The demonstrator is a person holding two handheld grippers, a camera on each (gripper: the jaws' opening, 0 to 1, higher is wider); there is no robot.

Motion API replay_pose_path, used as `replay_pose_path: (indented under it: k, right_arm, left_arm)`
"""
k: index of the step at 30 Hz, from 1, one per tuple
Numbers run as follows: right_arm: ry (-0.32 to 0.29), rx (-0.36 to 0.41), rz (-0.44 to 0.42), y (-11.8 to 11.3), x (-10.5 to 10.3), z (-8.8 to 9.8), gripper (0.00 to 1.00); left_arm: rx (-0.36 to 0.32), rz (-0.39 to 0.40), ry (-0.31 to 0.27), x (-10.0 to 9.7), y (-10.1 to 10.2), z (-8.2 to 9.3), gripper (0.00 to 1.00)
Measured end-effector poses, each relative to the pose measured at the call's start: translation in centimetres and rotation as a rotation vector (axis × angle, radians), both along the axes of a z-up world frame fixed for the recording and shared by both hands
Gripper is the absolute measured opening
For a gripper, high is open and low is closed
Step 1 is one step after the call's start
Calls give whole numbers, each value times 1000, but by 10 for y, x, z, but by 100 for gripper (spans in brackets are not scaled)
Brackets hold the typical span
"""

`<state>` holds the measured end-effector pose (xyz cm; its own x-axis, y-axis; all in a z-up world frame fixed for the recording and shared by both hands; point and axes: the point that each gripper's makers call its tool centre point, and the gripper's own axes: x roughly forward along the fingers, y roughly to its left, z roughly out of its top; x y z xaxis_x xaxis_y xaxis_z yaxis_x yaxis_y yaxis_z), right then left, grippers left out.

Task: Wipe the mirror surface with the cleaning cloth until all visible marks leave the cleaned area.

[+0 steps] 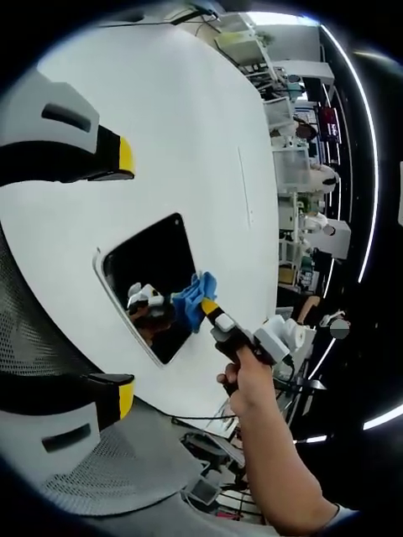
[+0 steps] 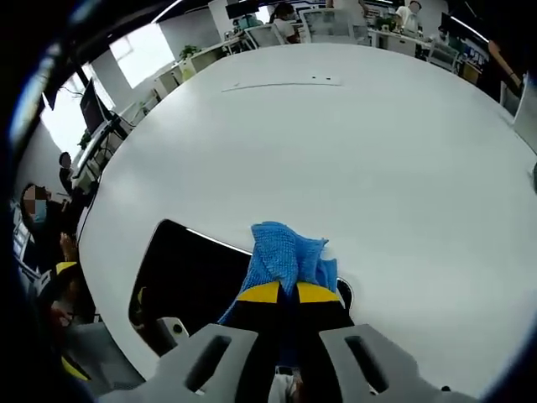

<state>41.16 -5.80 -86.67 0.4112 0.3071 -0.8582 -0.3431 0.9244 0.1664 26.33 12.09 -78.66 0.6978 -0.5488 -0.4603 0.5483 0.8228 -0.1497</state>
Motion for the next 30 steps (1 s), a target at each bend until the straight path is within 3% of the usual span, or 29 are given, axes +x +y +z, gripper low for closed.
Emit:
replay_pose_path:
  k: [14,30]
  right_arm:
    - [-57,-13,-22,1,-4,0,0]
    - [-77,13,-56,1,-35,1,0]
  left_arm:
    - [14,-5,2,-1,-1,-1,95]
    - [26,-28,8,-2,-5,-4,95]
